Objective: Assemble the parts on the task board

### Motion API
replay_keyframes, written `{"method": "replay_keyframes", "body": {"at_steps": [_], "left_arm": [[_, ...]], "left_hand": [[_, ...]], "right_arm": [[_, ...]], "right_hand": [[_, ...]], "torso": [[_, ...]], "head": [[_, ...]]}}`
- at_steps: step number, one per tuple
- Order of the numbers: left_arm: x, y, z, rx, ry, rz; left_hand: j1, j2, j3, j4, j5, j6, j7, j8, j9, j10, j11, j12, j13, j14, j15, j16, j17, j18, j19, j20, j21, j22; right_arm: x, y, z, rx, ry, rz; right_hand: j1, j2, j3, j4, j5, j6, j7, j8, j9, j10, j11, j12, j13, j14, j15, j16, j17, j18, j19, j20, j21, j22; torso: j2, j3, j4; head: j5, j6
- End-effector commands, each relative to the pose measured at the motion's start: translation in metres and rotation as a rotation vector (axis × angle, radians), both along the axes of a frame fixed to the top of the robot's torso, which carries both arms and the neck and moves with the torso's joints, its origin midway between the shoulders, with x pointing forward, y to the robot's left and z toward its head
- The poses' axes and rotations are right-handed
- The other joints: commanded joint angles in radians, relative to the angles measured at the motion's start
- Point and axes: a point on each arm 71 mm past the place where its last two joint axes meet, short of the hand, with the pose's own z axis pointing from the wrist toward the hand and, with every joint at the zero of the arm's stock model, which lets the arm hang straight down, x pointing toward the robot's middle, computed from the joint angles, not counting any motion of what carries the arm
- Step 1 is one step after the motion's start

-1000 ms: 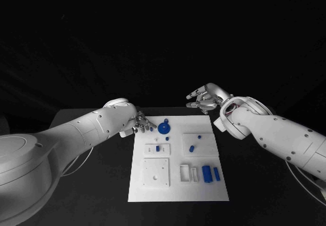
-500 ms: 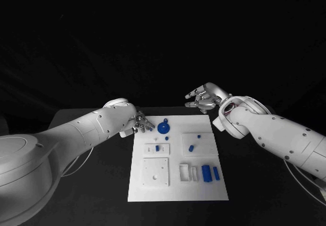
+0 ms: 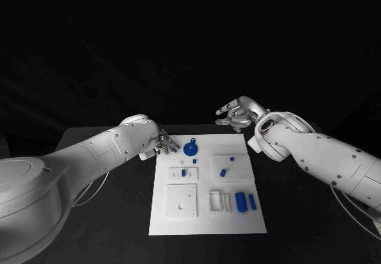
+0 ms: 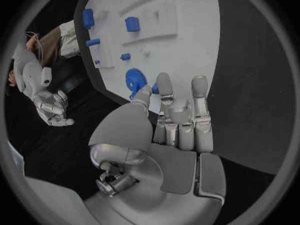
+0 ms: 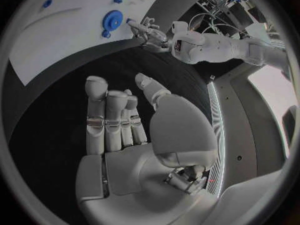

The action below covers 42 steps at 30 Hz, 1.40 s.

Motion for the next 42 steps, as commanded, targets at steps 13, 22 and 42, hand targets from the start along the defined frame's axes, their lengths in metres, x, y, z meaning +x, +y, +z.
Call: {"method": "replay_keyframes", "body": {"at_steps": [13,22,42], "left_arm": [[-0.002,-0.003,-0.003,-0.04,0.046,-0.013],[-0.003,-0.002,-0.003,-0.062,0.049,0.004],[-0.034,0.009,0.013,-0.214,0.005,0.059]], "left_hand": [[0.067,0.041,0.08,-0.094,0.118,-0.016,0.001,-0.008,-0.005,0.046,0.005,-0.002,-0.002,-0.004,0.0,0.004,0.004,-0.002,-0.011,0.007,0.003,0.02],[0.061,0.046,0.134,-0.148,0.205,-0.012,0.006,0.004,0.007,0.048,0.006,0.011,-0.011,0.006,0.003,0.016,0.023,0.008,-0.011,0.011,0.015,0.02],[-0.03,0.007,0.219,-0.242,0.396,0.06,-0.01,0.015,0.021,0.051,-0.01,0.125,-0.13,0.069,0.001,0.054,0.145,0.028,0.005,0.016,0.065,0.02]], "right_arm": [[0.0,0.001,0.0,-0.011,0.001,0.01],[0.0,0.0,-0.001,-0.013,0.002,0.008],[0.002,-0.016,-0.003,-0.027,0.01,-0.02]], "right_hand": [[-0.007,-0.003,0.005,0.001,0.02,0.004,0.0,-0.003,0.001,-0.004,-0.001,0.002,0.0,-0.002,0.0,-0.004,0.0,0.015,0.048,0.004,-0.001,0.054],[-0.008,-0.004,0.007,0.001,0.025,0.005,0.0,-0.003,0.001,-0.004,-0.002,0.001,-0.001,-0.002,0.0,-0.005,0.0,0.015,0.048,0.004,-0.002,0.053],[-0.009,-0.005,0.008,0.001,0.027,0.006,0.0,-0.003,0.001,-0.005,-0.002,0.001,-0.001,-0.002,0.0,-0.006,0.0,0.014,0.048,0.004,-0.001,0.053]], "torso": [[0.0,-0.0008,0.0026],[-0.001,-0.0006,0.0047],[-0.028,-0.0051,0.051]], "head": [[0.0,-0.002],[0.001,-0.005],[-0.017,-0.027]]}}
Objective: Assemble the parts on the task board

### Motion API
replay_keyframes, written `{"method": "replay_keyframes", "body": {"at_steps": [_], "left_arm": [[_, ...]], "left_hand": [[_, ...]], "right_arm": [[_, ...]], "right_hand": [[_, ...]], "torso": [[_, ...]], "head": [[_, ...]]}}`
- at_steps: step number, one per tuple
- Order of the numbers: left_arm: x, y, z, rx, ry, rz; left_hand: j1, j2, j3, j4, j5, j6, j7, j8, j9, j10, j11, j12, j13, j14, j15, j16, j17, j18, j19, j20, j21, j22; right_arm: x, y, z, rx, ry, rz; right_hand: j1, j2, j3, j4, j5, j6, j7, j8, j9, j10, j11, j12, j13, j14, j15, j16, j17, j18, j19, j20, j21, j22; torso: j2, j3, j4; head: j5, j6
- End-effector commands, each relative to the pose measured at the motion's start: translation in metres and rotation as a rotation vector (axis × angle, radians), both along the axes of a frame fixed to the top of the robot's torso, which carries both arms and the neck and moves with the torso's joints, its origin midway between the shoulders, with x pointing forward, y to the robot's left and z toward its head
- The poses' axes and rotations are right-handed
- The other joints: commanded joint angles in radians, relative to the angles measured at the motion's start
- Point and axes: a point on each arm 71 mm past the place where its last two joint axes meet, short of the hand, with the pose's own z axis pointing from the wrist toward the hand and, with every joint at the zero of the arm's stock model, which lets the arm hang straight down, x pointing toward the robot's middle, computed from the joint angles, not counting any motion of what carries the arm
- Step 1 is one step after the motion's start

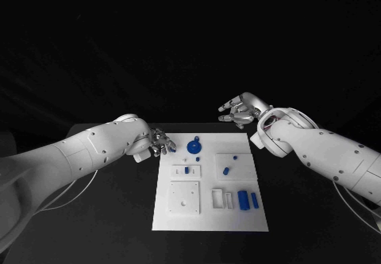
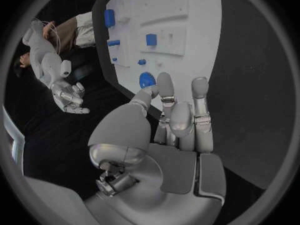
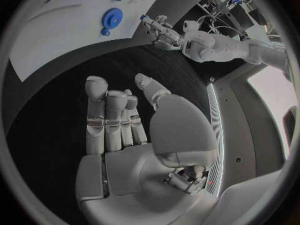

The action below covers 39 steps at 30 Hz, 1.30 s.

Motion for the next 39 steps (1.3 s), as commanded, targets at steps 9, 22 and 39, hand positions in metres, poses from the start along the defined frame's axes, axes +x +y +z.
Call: {"method": "replay_keyframes", "body": {"at_steps": [9,22,39], "left_arm": [[-0.029,-0.004,0.012,-0.1,-0.08,0.07],[-0.052,-0.015,-0.007,-0.038,-0.115,0.031],[-0.069,-0.035,-0.043,0.028,-0.1,-0.036]], "left_hand": [[-0.025,-0.03,0.087,-0.082,0.032,0.116,-0.066,-0.017,0.041,0.048,-0.03,0.051,0.012,0.021,-0.009,-0.005,0.024,0.016,0.012,-0.007,0.025,0.018],[-0.012,-0.047,0.103,-0.059,0.025,0.16,-0.067,-0.105,0.133,0.05,-0.028,0.006,0.097,0.027,-0.009,-0.017,0.034,0.014,0.014,-0.002,0.019,0.019],[-0.019,-0.05,0.114,-0.063,0.031,0.162,-0.069,-0.105,0.152,0.05,-0.028,0.002,0.109,0.028,-0.009,-0.018,0.038,0.015,0.015,-0.002,0.021,0.019]], "right_arm": [[0.001,-0.007,-0.006,-0.015,0.017,-0.005],[0.001,-0.007,-0.012,-0.014,0.032,-0.006],[0.0,-0.006,-0.012,-0.012,0.034,-0.002]], "right_hand": [[-0.009,-0.005,0.008,0.0,0.004,0.006,0.0,-0.003,0.001,-0.005,-0.002,0.001,-0.001,-0.002,0.0,-0.006,0.0,0.014,0.048,0.004,-0.001,0.054],[-0.011,-0.005,0.011,-0.001,0.013,0.006,0.0,-0.003,0.001,-0.005,-0.002,0.001,-0.001,-0.003,0.0,-0.006,0.0,0.014,0.048,0.003,-0.002,0.054],[-0.013,-0.005,0.014,-0.003,0.023,0.007,0.0,-0.003,0.001,-0.004,-0.002,0.002,0.0,-0.002,-0.001,-0.005,0.001,0.014,0.048,0.003,0.0,0.055]], "torso": [[-0.025,-0.0052,0.0352],[-0.028,-0.0064,0.0367],[-0.027,-0.0069,0.0372]], "head": [[-0.016,-0.019],[-0.016,-0.027],[-0.018,-0.039]]}}
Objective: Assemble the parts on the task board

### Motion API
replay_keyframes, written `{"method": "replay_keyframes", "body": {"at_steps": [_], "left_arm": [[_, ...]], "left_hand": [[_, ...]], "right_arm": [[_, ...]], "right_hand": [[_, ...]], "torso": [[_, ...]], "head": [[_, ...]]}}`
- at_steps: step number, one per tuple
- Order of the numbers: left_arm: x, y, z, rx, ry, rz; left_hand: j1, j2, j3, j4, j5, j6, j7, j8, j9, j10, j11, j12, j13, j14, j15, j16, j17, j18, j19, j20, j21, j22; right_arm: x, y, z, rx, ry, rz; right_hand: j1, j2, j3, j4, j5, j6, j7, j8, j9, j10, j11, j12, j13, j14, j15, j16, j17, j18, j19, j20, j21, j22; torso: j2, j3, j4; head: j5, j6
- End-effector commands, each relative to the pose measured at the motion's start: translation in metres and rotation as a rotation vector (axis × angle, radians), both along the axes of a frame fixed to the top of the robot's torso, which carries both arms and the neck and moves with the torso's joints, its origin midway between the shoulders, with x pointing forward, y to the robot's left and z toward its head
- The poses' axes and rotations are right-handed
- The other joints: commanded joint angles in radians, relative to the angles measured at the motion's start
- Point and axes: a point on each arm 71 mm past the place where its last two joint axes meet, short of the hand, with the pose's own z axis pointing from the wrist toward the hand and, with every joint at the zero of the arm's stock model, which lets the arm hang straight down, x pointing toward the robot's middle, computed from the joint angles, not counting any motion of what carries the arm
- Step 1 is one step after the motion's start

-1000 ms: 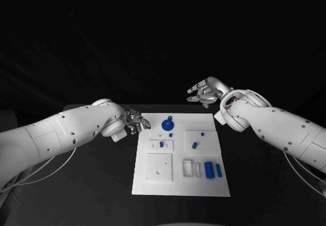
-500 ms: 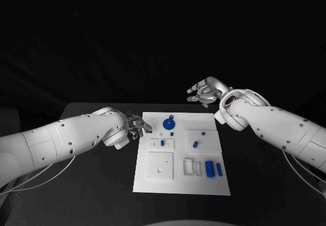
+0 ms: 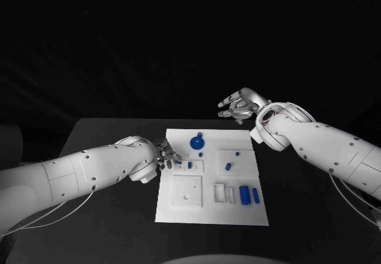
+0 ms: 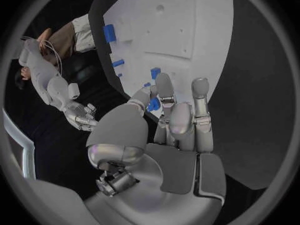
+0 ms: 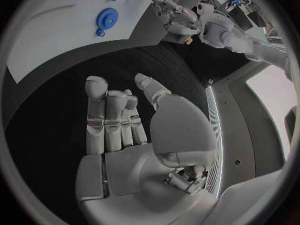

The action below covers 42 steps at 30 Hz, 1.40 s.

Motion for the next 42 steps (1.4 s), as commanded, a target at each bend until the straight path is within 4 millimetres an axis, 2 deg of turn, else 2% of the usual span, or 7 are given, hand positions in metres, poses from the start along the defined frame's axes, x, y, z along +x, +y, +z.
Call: {"method": "replay_keyframes", "body": {"at_steps": [1,6,18,42], "left_arm": [[0.0,-0.003,-0.002,0.028,-0.029,-0.018],[-0.002,-0.007,-0.007,0.047,-0.019,-0.031],[-0.001,-0.007,-0.016,0.073,-0.019,-0.031],[0.001,-0.006,-0.021,0.096,-0.009,-0.037]], "left_hand": [[0.009,0.005,0.04,-0.036,0.008,0.101,-0.097,0.002,0.003,0.032,-0.017,-0.004,0.001,0.001,-0.004,-0.002,0.002,0.015,0.009,0.0,-0.002,0.018],[0.009,0.005,0.04,-0.036,0.008,0.101,-0.097,0.002,0.003,0.032,-0.017,-0.004,0.001,0.001,-0.004,-0.002,0.002,0.015,0.009,0.0,-0.002,0.018],[0.007,0.005,0.042,-0.036,0.008,0.102,-0.097,0.002,0.006,0.033,-0.017,-0.006,0.002,0.0,-0.004,-0.004,0.001,0.016,0.009,0.001,-0.002,0.018],[0.006,0.006,0.046,-0.038,0.006,0.101,-0.097,0.001,0.01,0.033,-0.017,-0.009,0.003,0.0,-0.004,-0.007,-0.003,0.017,0.008,0.001,-0.003,0.018]], "right_arm": [[-0.001,0.002,-0.001,-0.003,0.006,0.015],[-0.001,0.003,0.0,-0.003,0.006,0.016],[-0.001,0.004,0.0,-0.002,0.005,0.017],[-0.001,0.004,0.0,-0.002,0.005,0.017]], "right_hand": [[-0.009,-0.001,0.006,0.001,0.003,0.007,0.0,-0.003,0.001,-0.004,-0.002,0.002,0.0,-0.002,-0.001,-0.005,0.001,0.014,0.048,0.003,0.0,0.055],[-0.009,-0.001,0.007,0.001,0.004,0.007,0.0,-0.003,0.001,-0.004,-0.002,0.002,0.0,-0.002,-0.001,-0.005,0.001,0.014,0.048,0.003,0.0,0.054],[-0.009,-0.001,0.007,0.0,0.006,0.007,0.0,-0.003,0.001,-0.005,-0.002,0.001,-0.001,-0.002,-0.001,-0.006,0.0,0.014,0.048,0.003,-0.002,0.054],[-0.009,-0.001,0.007,0.0,0.006,0.007,0.0,-0.003,0.001,-0.005,-0.002,0.001,-0.001,-0.002,-0.001,-0.006,0.0,0.014,0.048,0.003,-0.002,0.054]], "torso": [[0.0,-0.0009,-0.0007],[0.001,-0.0003,-0.0012],[0.002,-0.0017,-0.0008],[0.001,-0.0016,-0.0003]], "head": [[0.0,-0.003],[0.0,-0.005],[-0.004,-0.006],[-0.009,-0.01]]}}
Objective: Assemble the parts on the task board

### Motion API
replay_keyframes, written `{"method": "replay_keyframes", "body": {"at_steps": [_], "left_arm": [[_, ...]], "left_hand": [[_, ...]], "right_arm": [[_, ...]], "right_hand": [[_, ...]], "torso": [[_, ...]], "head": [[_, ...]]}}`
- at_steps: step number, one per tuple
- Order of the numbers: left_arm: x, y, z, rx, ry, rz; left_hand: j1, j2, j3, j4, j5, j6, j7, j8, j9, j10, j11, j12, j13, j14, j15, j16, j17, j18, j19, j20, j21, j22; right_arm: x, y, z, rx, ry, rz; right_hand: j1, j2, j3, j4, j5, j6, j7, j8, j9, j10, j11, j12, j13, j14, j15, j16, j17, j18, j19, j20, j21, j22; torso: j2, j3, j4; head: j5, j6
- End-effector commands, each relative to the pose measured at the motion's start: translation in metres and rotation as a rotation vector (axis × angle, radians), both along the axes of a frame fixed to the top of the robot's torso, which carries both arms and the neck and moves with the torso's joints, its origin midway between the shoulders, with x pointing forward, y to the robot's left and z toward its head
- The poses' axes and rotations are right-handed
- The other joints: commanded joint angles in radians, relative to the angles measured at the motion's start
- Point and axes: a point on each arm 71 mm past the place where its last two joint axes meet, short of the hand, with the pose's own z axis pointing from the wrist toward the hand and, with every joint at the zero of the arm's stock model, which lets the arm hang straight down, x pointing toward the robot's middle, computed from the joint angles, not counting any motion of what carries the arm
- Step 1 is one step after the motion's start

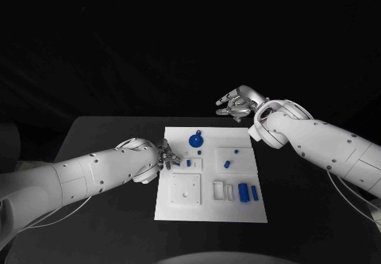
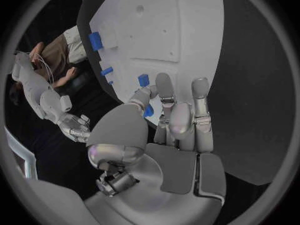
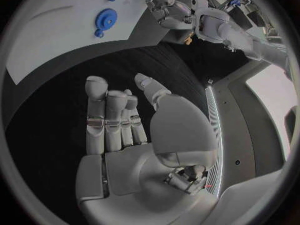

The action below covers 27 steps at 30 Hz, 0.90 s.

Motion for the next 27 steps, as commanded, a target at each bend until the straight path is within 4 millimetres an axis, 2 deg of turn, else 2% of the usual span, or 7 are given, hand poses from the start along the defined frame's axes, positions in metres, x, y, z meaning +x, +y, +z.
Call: {"method": "replay_keyframes", "body": {"at_steps": [1,27], "left_arm": [[-0.0024,-0.0023,-0.0036,0.014,0.02,-0.02],[-0.0038,-0.0056,-0.0065,0.029,0.023,-0.036]], "left_hand": [[0.004,0.004,0.046,-0.037,0.003,0.102,-0.094,0.004,0.002,0.032,-0.018,-0.004,0.002,0.0,-0.005,-0.003,-0.001,0.017,0.008,0.001,-0.002,0.018],[0.005,0.004,0.047,-0.039,0.001,0.102,-0.094,0.003,0.002,0.032,-0.018,-0.006,0.003,0.001,-0.005,-0.004,0.0,0.017,0.008,0.001,-0.003,0.019]], "right_arm": [[-0.0005,0.0012,-0.0004,-0.005,0.004,0.012],[-0.0006,0.0008,-0.0012,-0.005,0.006,0.011]], "right_hand": [[-0.009,-0.001,0.007,0.0,0.006,0.007,0.0,-0.003,0.001,-0.005,-0.002,0.001,-0.001,-0.002,-0.001,-0.006,0.0,0.014,0.048,0.003,-0.002,0.054],[-0.011,-0.001,0.007,-0.001,0.008,0.008,-0.001,-0.003,0.001,-0.004,-0.003,0.002,0.0,-0.002,-0.001,-0.006,0.001,0.014,0.048,0.003,-0.001,0.054]], "torso": [[0.0,0.0001,0.0004],[0.0,-0.0004,-0.0008]], "head": [[-0.002,0.0],[-0.001,-0.002]]}}
